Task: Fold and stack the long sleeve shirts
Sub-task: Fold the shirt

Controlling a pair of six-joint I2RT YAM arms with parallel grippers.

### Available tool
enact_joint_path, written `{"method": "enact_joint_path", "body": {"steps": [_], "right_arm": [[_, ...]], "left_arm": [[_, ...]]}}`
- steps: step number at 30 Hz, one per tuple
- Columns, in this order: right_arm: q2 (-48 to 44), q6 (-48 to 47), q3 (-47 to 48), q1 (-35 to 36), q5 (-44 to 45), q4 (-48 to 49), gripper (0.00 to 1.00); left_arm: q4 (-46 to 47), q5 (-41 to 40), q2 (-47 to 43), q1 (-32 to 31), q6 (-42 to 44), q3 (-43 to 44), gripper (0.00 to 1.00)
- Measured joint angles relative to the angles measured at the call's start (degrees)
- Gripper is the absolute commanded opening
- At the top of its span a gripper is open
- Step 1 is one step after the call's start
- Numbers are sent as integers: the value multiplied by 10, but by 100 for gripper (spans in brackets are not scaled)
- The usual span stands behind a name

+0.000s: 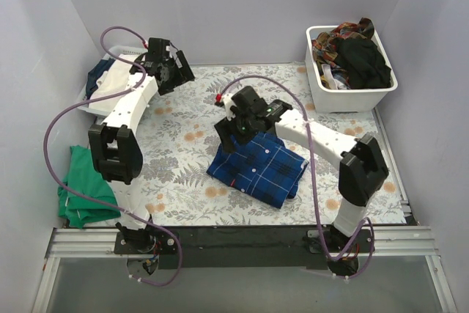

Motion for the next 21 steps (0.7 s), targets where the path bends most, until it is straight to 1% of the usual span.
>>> {"method": "enact_joint_path", "body": {"steps": [2,5,7,10,12,15,18,21], "right_arm": [[-28,18,11,-11,9,12,82],[-63,49,3,-37,16,23,82],[-87,67,-26,-61,20,30,82],[-134,96,-109,-111,35,30,82],[-160,115,-159,-148,51,13,82],[-191,139,-206,-188,72,1,81],[-230,163,-242,-206,85,-8,81],[-259,184,-268,-212,89,-10,80]], "left_arm": [[3,14,-23,0,7,-26,83],[12,45,-64,-4,23,-77,83],[16,61,-88,-12,40,-110,83],[29,94,-106,-41,62,-152,84],[37,128,-109,-74,76,-181,84],[41,176,-107,-120,88,-203,83],[50,213,-95,-152,94,-204,81],[57,229,-65,-161,98,-198,78]]}}
